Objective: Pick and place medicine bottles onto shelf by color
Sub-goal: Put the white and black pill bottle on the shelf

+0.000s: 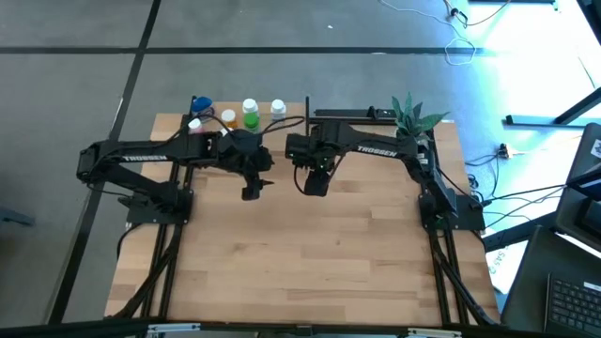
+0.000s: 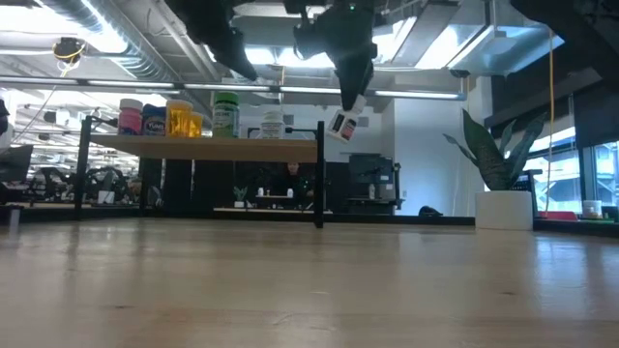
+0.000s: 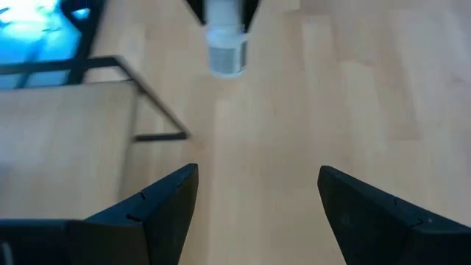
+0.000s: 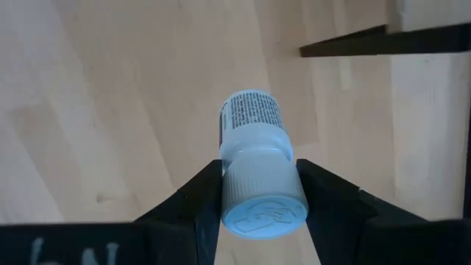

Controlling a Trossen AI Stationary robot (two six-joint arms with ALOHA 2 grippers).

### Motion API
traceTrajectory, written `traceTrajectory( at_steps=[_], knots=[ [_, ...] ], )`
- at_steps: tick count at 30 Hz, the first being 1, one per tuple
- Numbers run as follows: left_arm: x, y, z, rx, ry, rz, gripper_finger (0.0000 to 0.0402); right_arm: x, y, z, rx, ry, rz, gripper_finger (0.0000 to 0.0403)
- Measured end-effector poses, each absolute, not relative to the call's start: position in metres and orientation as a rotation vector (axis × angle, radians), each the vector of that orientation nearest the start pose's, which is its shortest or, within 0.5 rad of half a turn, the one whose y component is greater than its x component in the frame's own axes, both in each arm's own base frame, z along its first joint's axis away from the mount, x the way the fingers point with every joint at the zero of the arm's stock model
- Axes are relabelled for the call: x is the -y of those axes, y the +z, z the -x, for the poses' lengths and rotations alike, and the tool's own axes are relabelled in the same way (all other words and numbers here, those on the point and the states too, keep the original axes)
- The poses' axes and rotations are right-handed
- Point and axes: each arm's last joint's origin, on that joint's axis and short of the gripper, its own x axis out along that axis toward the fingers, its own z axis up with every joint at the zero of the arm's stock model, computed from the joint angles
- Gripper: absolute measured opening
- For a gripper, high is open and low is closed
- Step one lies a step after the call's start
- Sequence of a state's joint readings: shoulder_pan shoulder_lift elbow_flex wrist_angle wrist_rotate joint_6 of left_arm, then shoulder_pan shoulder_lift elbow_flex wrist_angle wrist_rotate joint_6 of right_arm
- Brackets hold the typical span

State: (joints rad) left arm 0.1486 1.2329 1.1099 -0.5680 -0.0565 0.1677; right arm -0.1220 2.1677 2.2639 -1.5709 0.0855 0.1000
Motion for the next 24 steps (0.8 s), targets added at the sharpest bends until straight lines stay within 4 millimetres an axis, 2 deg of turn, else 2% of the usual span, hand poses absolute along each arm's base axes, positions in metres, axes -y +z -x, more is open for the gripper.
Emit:
traceTrajectory(
  at_steps=[3,12,17,24],
  knots=[
    [-0.039,0.316,-0.262,-0.7,0.065,-0.133,0.0275,0.045,0.309,-0.413,-1.466,-0.224,-0.09,0.0162],
    [-0.037,0.326,-0.269,-0.57,0.017,-0.153,0.0275,0.018,0.309,-0.417,-1.457,-0.127,0.023,0.0162],
    [-0.037,0.325,-0.274,-0.547,-0.037,-0.134,0.0275,0.009,0.31,-0.42,-1.424,-0.135,0.118,0.0162],
    [-0.04,0.31,-0.292,-0.558,-0.058,-0.13,0.0275,-0.003,0.326,-0.421,-1.355,-0.128,0.163,0.0162]
  ],
)
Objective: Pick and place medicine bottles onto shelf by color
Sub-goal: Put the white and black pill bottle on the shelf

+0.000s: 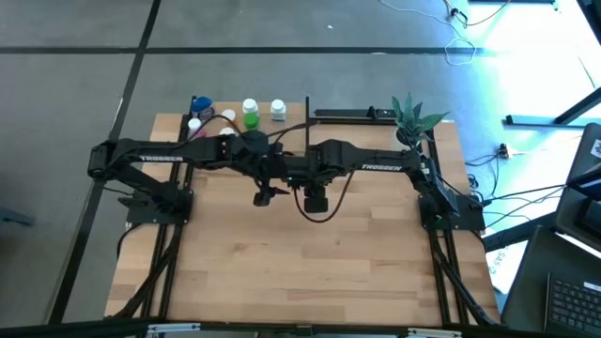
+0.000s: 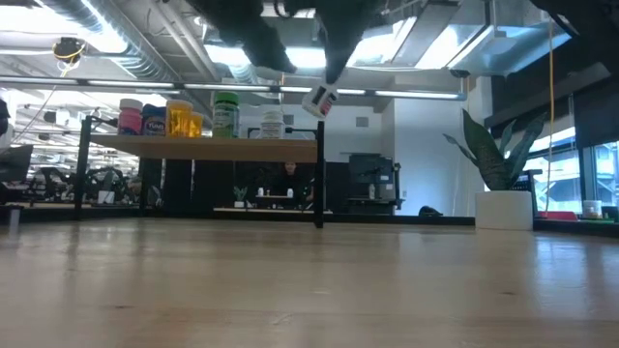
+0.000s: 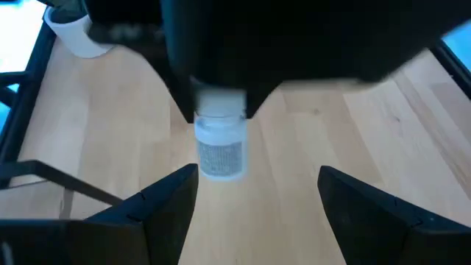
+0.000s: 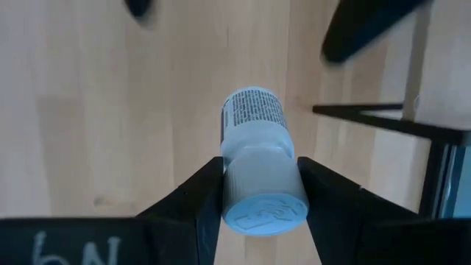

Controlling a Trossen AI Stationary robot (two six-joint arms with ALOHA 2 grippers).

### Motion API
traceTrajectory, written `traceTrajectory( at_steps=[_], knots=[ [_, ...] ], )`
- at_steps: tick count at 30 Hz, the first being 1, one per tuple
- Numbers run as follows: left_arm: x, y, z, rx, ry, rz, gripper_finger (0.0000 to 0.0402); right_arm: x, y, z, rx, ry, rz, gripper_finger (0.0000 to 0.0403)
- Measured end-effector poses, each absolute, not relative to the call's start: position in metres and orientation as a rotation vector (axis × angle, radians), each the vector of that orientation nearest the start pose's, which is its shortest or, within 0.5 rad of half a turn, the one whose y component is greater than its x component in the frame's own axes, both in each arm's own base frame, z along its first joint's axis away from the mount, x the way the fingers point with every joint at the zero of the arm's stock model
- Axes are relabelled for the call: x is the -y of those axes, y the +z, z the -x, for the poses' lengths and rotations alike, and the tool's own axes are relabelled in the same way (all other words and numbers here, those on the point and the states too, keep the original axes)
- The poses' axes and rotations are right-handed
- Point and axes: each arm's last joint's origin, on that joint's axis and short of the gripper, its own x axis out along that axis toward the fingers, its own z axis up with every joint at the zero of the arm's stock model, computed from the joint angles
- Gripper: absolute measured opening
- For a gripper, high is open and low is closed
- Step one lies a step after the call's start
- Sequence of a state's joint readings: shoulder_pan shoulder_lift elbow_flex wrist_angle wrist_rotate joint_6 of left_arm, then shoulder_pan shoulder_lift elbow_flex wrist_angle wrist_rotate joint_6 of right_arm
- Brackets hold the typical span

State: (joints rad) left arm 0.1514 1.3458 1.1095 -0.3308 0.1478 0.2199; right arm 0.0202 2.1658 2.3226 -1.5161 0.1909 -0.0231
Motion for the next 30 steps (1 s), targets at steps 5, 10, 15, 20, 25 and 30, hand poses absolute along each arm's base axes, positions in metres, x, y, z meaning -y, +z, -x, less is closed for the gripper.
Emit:
traceTrajectory(
  at_steps=[5,10,15,20,25,30],
  knots=[
    [-0.042,0.309,-0.3,-0.514,-0.062,-0.154,0.0275,-0.01,0.337,-0.42,-1.304,-0.11,0.176,0.0162],
    [-0.041,0.312,-0.302,-0.476,-0.097,-0.143,0.0275,-0.013,0.341,-0.418,-1.281,-0.105,0.178,0.0162],
    [-0.041,0.311,-0.302,-0.483,-0.093,-0.121,0.0275,-0.013,0.341,-0.419,-1.279,-0.105,0.178,0.0162],
    [-0.042,0.298,-0.312,-0.522,-0.091,-0.097,0.0275,-0.013,0.34,-0.417,-1.295,-0.105,0.179,0.0162],
    [-0.047,0.292,-0.318,-0.528,-0.075,-0.098,0.0275,-0.013,0.339,-0.417,-1.31,-0.104,0.18,0.0162],
    [-0.048,0.298,-0.311,-0.524,-0.039,-0.127,0.0275,-0.013,0.339,-0.417,-1.308,-0.103,0.181,0.0162]
  ],
)
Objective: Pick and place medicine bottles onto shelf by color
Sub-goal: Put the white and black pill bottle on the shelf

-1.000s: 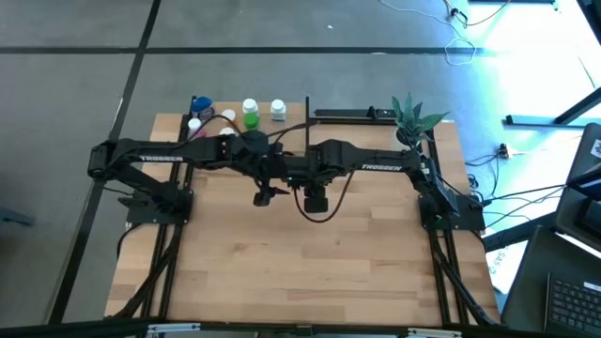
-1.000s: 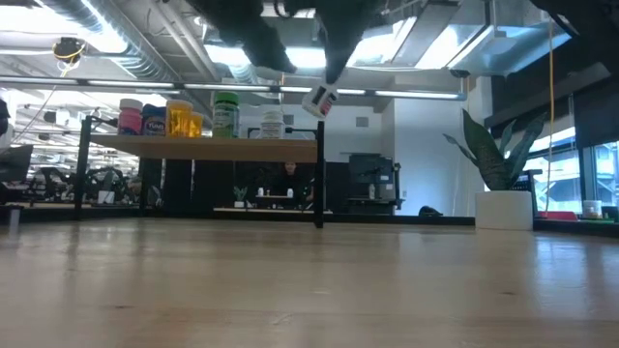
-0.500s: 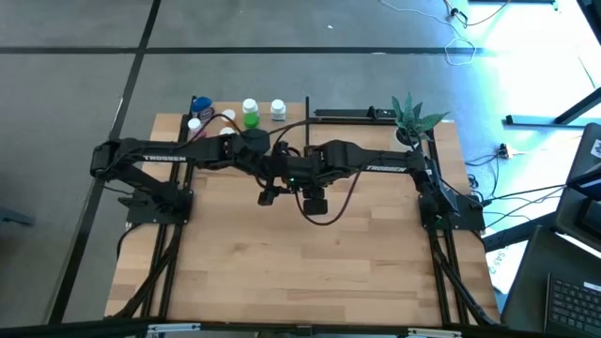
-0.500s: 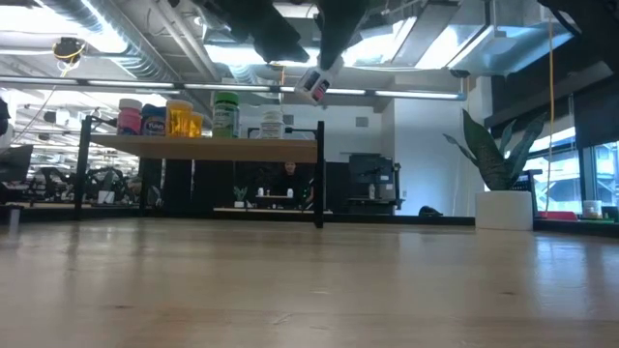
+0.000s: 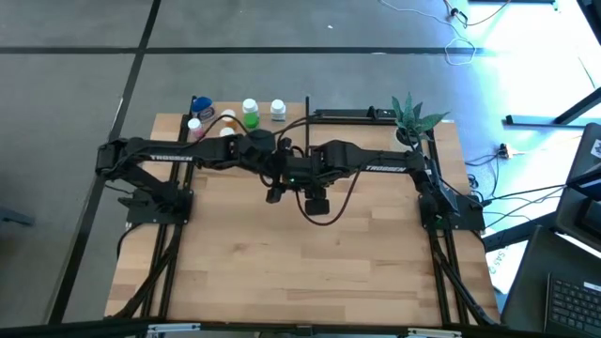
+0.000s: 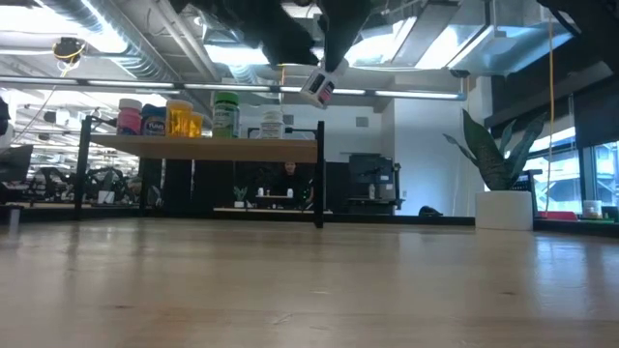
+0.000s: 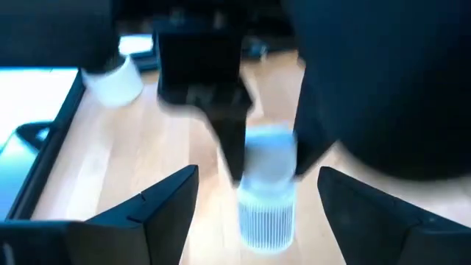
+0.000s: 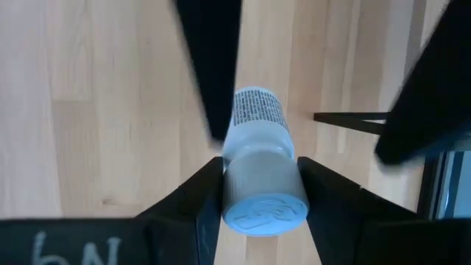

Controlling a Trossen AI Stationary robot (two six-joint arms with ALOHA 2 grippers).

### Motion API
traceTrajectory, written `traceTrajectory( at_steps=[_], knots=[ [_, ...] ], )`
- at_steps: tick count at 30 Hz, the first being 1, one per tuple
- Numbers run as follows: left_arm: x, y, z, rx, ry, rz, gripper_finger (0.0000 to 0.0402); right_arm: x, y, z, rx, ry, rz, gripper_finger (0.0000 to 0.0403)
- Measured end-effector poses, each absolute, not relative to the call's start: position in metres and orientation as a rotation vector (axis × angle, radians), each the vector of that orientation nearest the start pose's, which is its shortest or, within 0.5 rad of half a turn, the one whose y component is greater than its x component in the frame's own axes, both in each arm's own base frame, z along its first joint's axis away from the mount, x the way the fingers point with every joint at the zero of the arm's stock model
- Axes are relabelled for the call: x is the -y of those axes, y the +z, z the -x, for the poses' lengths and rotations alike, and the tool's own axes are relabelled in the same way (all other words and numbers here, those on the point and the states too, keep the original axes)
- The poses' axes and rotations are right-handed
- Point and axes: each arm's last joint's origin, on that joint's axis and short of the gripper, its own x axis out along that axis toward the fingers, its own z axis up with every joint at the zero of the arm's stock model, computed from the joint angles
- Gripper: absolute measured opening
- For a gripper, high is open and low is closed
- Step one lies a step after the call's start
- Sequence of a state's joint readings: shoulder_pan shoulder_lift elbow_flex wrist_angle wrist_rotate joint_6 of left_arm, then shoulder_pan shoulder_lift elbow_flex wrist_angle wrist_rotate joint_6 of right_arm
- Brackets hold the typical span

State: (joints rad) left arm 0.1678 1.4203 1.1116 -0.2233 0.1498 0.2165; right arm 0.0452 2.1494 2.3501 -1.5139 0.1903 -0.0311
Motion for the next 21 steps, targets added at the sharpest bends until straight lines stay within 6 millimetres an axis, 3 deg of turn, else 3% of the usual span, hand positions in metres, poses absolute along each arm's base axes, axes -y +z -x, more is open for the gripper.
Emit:
traceTrajectory(
  at_steps=[6,11,21],
  knots=[
    [-0.051,0.307,-0.292,-0.59,0.055,-0.15,0.0275,-0.013,0.34,-0.418,-1.29,-0.113,0.186,0.0162],
    [-0.053,0.298,-0.284,-0.685,0.055,-0.122,0.0275,-0.013,0.342,-0.418,-1.283,-0.115,0.192,0.0162],
    [-0.058,0.27,-0.286,-0.539,0.032,-0.098,0.0275,-0.013,0.341,-0.418,-1.286,-0.126,0.201,0.0162]
  ],
)
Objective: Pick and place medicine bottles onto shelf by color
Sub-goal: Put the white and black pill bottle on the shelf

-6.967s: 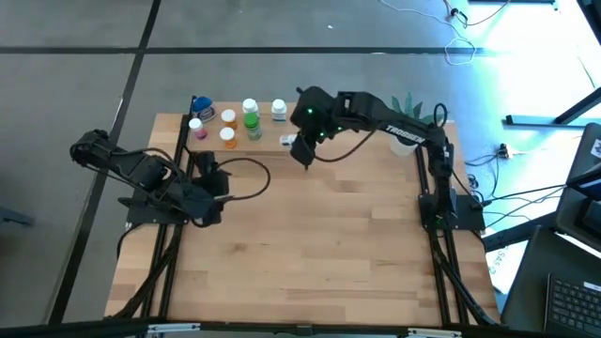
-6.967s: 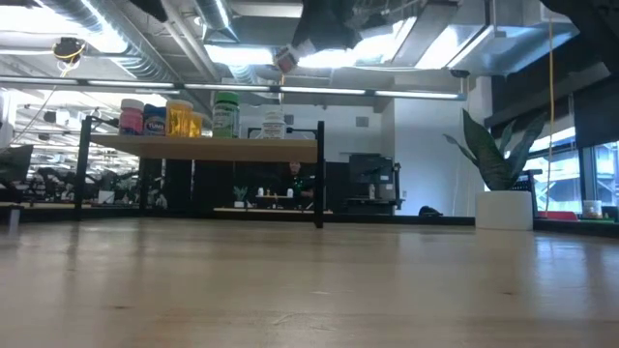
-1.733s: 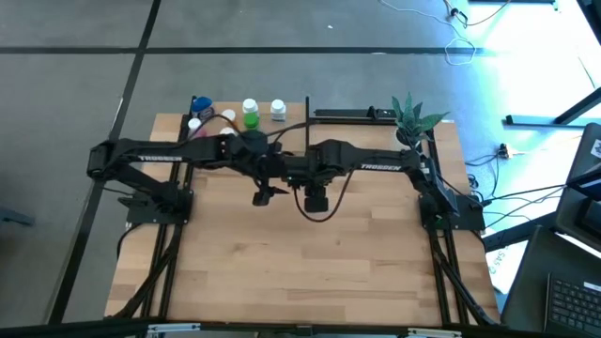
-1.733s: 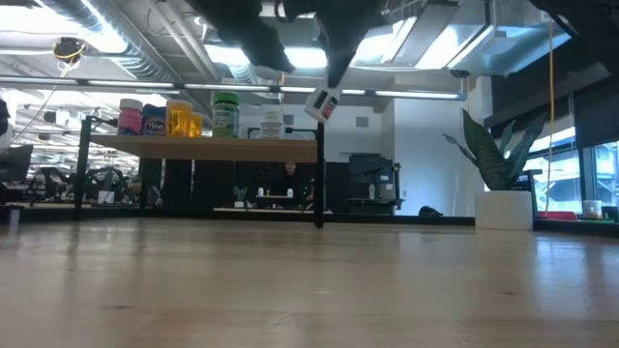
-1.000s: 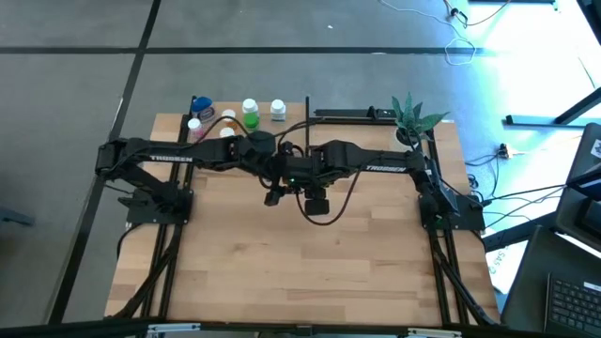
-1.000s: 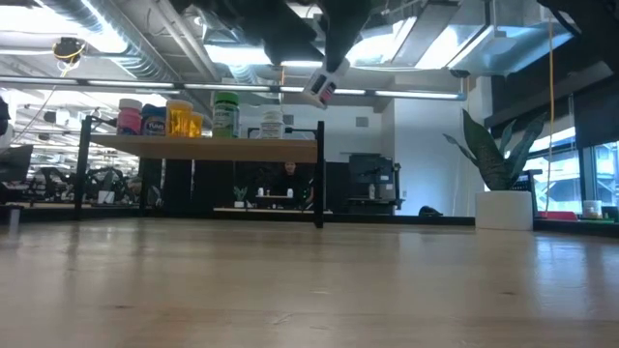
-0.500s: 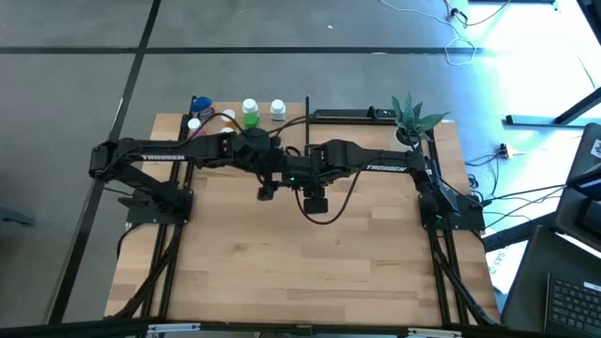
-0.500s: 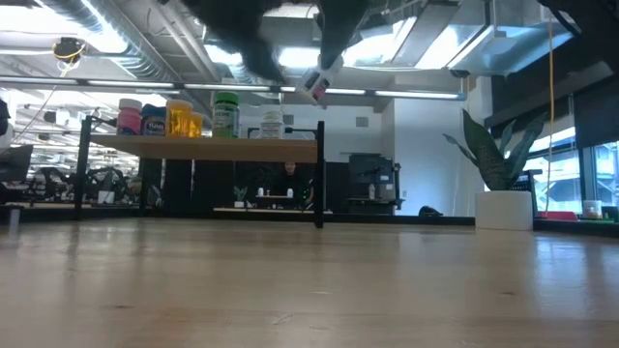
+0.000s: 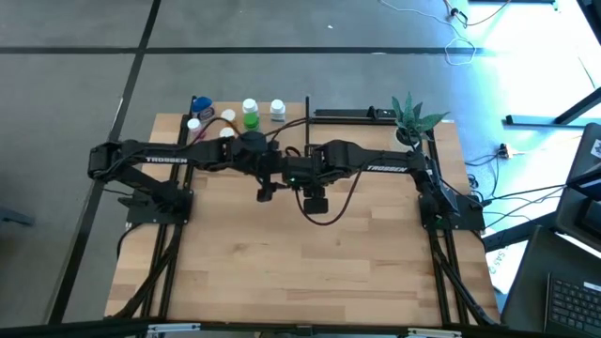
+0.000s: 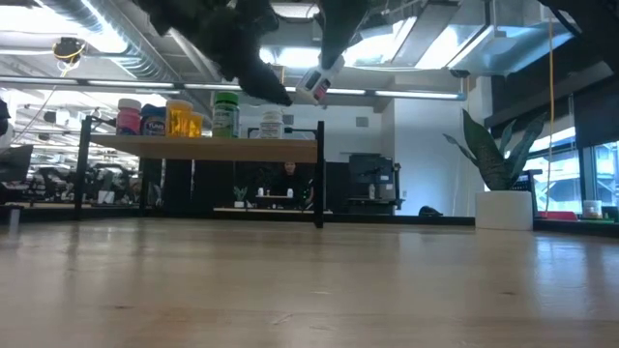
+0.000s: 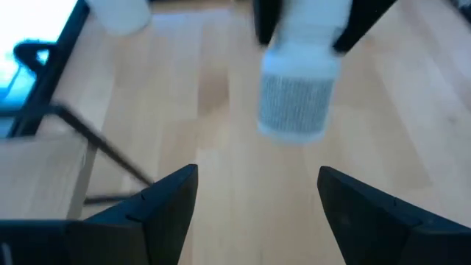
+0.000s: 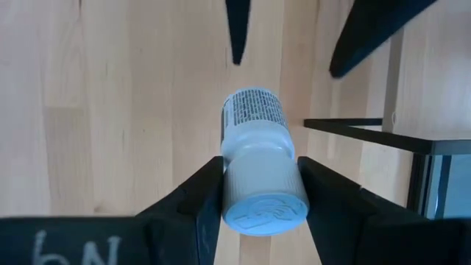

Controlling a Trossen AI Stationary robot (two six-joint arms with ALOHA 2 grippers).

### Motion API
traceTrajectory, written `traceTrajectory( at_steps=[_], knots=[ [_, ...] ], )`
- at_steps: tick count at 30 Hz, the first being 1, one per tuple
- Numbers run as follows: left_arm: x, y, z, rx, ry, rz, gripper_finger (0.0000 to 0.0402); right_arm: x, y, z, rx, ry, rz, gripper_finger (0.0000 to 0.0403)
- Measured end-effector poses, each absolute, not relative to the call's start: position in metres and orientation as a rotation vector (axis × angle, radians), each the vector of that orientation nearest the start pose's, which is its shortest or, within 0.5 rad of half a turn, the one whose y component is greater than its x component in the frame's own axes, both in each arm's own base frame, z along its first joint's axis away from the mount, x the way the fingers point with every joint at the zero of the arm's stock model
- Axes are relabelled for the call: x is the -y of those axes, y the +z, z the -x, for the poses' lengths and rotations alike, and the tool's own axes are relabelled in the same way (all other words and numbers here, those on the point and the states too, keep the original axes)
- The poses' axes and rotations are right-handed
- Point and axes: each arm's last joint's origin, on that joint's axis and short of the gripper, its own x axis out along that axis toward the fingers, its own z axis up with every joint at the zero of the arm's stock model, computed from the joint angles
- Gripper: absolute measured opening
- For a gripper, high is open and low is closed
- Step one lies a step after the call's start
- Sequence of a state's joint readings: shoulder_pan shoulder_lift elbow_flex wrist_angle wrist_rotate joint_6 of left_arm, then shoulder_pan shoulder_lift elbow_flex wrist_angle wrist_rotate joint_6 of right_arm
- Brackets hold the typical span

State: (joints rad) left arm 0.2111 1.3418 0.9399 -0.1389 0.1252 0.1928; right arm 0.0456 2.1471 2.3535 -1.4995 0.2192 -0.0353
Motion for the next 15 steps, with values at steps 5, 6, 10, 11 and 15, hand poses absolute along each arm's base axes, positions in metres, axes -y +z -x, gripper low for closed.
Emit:
traceTrajectory(
  at_steps=[5,6,10,11,15],
  knots=[
    [-0.0565,0.2684,-0.2877,-0.477,0.013,-0.103,0.0275,-0.0128,0.3414,-0.4175,-1.287,-0.126,0.201,0.0162],
    [-0.0569,0.2695,-0.2881,-0.465,0.016,-0.105,0.0275,-0.0128,0.3414,-0.4175,-1.287,-0.126,0.201,0.0162],
    [-0.0572,0.2722,-0.2894,-0.435,0.018,-0.112,0.0275,-0.0128,0.3412,-0.4176,-1.287,-0.125,0.2,0.0162],
    [-0.057,0.2733,-0.29,-0.422,0.015,-0.113,0.0275,-0.0128,0.3412,-0.4176,-1.287,-0.125,0.2,0.0162],
    [-0.0555,0.2748,-0.2906,-0.399,-0.041,-0.103,0.0275,-0.0128,0.341,-0.4177,-1.288,-0.124,0.2,0.0162]
  ],
)
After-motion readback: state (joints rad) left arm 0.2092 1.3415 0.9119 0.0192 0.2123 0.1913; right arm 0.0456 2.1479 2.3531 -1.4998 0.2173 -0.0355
